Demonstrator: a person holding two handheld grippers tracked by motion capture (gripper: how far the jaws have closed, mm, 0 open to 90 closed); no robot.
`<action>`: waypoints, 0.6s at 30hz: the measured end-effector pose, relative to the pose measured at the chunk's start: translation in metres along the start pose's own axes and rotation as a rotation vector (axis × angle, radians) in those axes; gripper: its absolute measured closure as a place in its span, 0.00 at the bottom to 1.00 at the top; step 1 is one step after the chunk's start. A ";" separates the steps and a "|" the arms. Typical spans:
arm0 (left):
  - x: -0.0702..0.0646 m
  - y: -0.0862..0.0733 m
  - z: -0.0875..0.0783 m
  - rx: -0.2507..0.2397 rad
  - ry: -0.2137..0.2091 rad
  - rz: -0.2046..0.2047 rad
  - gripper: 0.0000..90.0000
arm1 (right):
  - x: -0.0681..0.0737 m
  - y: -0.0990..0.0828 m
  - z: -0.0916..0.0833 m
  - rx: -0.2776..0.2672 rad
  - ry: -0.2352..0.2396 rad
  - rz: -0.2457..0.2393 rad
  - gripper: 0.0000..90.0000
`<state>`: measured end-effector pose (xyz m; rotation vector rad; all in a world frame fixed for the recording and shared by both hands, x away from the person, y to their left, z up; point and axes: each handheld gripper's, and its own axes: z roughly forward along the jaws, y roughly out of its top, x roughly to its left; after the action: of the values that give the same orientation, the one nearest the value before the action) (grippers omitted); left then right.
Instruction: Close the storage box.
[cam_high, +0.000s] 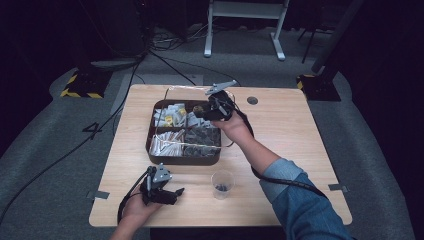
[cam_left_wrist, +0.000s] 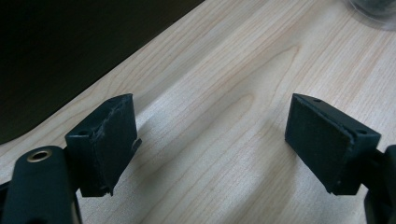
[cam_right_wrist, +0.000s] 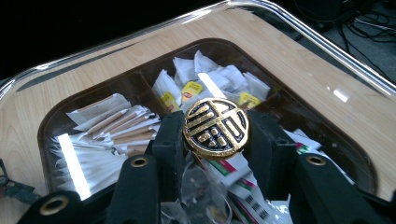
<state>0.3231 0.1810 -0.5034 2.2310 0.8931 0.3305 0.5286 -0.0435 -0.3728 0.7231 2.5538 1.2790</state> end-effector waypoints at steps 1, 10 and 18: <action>0.000 0.000 0.000 0.002 0.000 0.000 0.19 | 0.002 0.001 0.004 0.003 0.003 -0.005 0.65; 0.000 0.000 0.000 0.001 0.000 -0.001 0.19 | 0.012 0.001 0.034 0.027 0.022 -0.028 0.65; 0.000 0.000 0.000 -0.001 0.001 -0.001 0.19 | 0.011 -0.005 0.047 0.032 0.023 -0.035 0.65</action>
<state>0.3230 0.1810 -0.5035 2.2296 0.8947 0.3320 0.5354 -0.0074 -0.4052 0.6703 2.5985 1.2457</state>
